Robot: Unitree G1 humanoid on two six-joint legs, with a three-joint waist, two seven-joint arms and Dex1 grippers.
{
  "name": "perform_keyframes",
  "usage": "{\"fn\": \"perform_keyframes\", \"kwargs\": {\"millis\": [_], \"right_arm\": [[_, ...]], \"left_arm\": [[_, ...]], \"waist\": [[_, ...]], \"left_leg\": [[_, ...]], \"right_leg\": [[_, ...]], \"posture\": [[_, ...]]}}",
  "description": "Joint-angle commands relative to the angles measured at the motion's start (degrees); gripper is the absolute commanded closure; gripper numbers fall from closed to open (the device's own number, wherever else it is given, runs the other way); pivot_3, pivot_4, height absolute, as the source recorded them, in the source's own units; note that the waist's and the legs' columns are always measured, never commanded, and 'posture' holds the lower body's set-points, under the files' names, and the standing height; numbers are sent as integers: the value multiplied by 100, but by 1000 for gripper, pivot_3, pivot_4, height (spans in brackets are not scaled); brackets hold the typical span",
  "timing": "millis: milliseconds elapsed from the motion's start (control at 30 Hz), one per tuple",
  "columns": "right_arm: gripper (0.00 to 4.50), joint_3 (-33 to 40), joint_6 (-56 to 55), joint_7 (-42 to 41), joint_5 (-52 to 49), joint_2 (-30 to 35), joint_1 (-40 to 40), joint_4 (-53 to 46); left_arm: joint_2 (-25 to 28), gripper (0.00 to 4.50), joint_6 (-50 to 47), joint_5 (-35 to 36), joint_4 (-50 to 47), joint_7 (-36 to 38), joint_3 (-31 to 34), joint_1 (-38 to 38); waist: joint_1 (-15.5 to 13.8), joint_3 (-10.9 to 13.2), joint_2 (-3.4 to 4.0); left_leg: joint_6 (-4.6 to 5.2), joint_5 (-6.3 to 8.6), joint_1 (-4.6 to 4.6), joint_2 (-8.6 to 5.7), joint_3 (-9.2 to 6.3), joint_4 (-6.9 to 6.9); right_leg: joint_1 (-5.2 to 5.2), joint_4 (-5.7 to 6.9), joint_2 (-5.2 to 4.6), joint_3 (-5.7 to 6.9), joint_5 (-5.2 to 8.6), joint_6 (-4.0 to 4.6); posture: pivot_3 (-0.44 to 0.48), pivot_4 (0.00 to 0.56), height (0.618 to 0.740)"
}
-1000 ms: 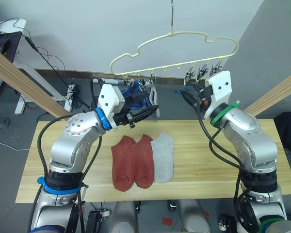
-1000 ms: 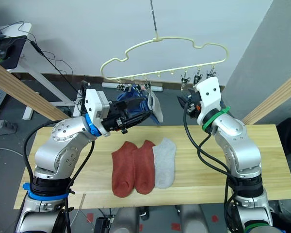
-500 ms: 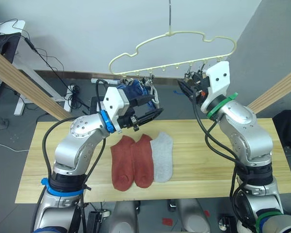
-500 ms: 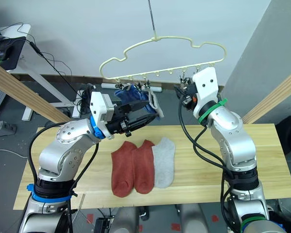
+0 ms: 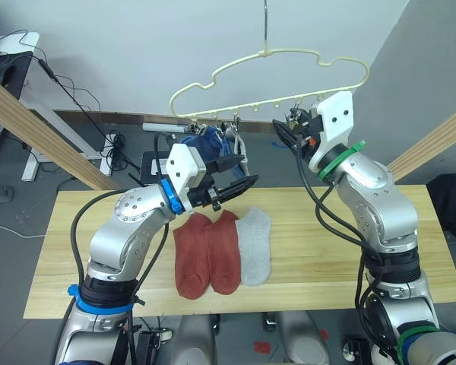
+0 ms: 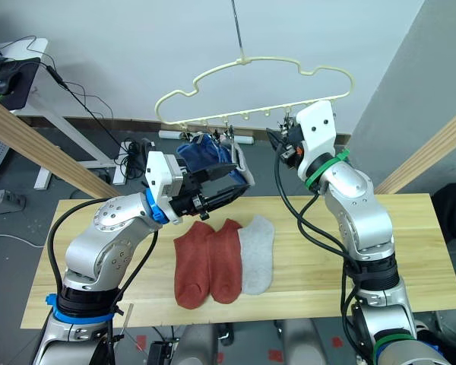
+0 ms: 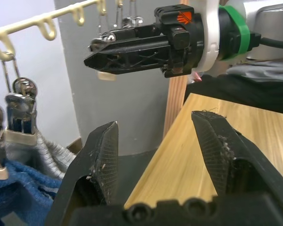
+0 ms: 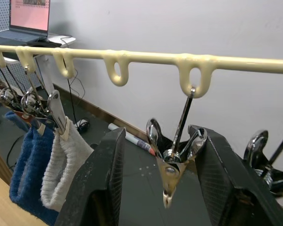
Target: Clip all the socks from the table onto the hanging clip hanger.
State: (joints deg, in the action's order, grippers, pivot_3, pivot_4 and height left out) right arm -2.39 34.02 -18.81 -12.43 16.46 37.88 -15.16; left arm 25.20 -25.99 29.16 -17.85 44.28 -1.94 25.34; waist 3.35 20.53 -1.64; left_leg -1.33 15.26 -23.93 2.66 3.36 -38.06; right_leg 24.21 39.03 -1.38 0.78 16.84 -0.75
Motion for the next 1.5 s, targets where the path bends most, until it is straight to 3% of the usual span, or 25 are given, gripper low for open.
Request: {"fn": "perform_keyframes", "kwargs": {"millis": [33, 600, 767, 867, 1067, 1200, 1267, 1500], "right_arm": [[2310, 52, -177, -16, -11, -45, 146, -127], [2310, 103, -209, -26, -100, -212, 243, -71], [3834, 154, -237, 5, -119, -267, 264, -21], [4489, 189, -236, 0, -128, -274, 271, -12], [4489, 220, -232, -12, -136, -272, 260, -13], [4500, 234, -213, -12, -145, -263, 264, -17], [4500, 246, -180, -20, -157, -241, 250, -47], [4500, 216, -103, -44, -203, -218, 210, -116]], "left_arm": [[-18, 1748, 29, 85, -240, -32, 52, -36], [-43, 1748, 109, 12, -252, -109, 8, -130], [-69, 1748, 299, -237, -200, -214, -70, -178], [-81, 1748, 458, -567, -151, -322, -246, -218], [-277, 1748, 349, -1099, -138, -762, -693, -411], [-416, 665, -294, -1620, 20, -1243, -1247, -656], [-735, 74, -375, -1838, 131, -1607, -1493, -848], [-1568, 30, -843, -2569, 497, -2664, -2014, -1277]], "waist": [[1, 0, 0], [1, 0, 0], [0, 0, 0], [0, 0, 0], [1, 0, 0], [10, 0, 0], [11, -1, 0], [31, -1, 0]], "left_leg": [[0, 0, 0, 0, 0, 0], [0, 0, 0, 0, -1, -2], [0, 0, 0, 0, -1, -4], [0, 0, 1, 0, -1, -5], [1, 0, 0, 0, 0, -4], [2, 0, 1, 0, 0, -5], [2, 0, 1, 0, -1, -5], [7, 0, 1, 0, -2, -8]], "right_leg": [[0, 0, 0, 0, 0, 0], [0, 3, 0, 0, -1, 2], [0, 5, 0, 0, -1, 2], [0, 5, 0, 0, -2, 3], [-1, 5, 0, 0, -2, 4], [-1, 8, 0, -1, -3, 4], [-1, 8, 0, -1, -3, 4], [-2, 13, 0, -1, -5, 8]], "posture": [[-122, 352, 740], [-121, 353, 740], [-121, 353, 740], [-117, 356, 740], [-117, 356, 740], [-127, 359, 740], [-134, 360, 740], [-150, 363, 740]]}}
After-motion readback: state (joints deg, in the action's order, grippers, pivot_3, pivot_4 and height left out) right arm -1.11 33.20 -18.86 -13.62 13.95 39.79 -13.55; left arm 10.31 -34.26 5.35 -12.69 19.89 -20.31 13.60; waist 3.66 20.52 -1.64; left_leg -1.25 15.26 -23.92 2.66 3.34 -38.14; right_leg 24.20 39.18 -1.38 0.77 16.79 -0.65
